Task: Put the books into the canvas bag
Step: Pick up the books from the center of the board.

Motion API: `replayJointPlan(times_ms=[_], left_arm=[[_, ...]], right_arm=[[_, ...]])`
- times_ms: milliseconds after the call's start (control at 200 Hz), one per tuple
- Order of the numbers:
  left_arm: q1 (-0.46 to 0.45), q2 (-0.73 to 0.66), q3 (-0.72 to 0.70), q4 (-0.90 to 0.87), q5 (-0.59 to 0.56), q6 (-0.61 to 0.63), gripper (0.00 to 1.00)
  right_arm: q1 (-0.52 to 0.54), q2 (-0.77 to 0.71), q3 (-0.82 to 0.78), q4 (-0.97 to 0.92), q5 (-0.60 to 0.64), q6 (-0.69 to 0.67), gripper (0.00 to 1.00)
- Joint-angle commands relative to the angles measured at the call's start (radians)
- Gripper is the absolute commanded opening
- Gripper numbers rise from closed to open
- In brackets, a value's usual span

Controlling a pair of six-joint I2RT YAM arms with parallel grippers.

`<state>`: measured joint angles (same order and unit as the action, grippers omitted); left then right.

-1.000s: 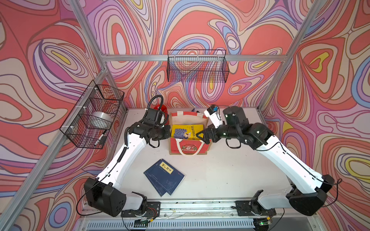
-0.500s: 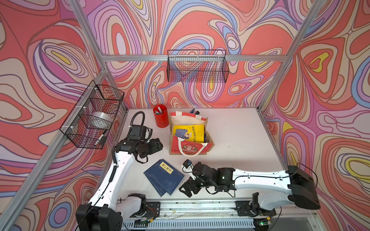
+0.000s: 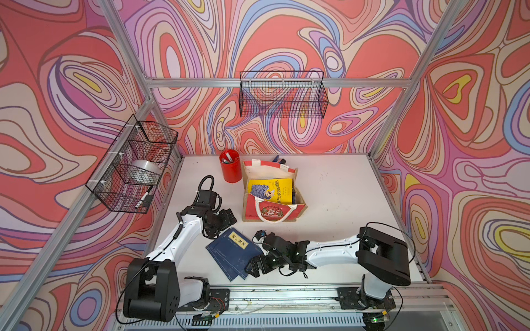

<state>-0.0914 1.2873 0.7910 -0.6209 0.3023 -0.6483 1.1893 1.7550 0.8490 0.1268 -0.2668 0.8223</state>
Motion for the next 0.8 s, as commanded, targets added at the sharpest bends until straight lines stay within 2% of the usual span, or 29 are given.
replayJointPlan(times_ms=[0,200,446,671,796], left_arm=[[0.01,0.027,0.003,0.056,-0.015,-0.012,0.89],[0.015,0.053,-0.049,0.096,0.054,-0.041,0.89],[0.015,0.007,-0.172,0.136,0.102,-0.077,0.88],[0.013,-0.081,-0.231,0.126,0.124,-0.11,0.88],[0.013,-0.101,-0.242,0.107,0.128,-0.108,0.88]], right_arm=[[-0.015,0.061,0.0,0.032,-0.065,0.038,0.98],[-0.057,0.098,0.001,0.099,-0.119,0.047,0.98],[-0.085,0.114,0.044,0.111,-0.086,0.032,0.94],[-0.086,0.116,0.057,0.103,-0.066,0.032,0.79],[-0.093,0.125,0.076,0.063,-0.035,0.045,0.64]])
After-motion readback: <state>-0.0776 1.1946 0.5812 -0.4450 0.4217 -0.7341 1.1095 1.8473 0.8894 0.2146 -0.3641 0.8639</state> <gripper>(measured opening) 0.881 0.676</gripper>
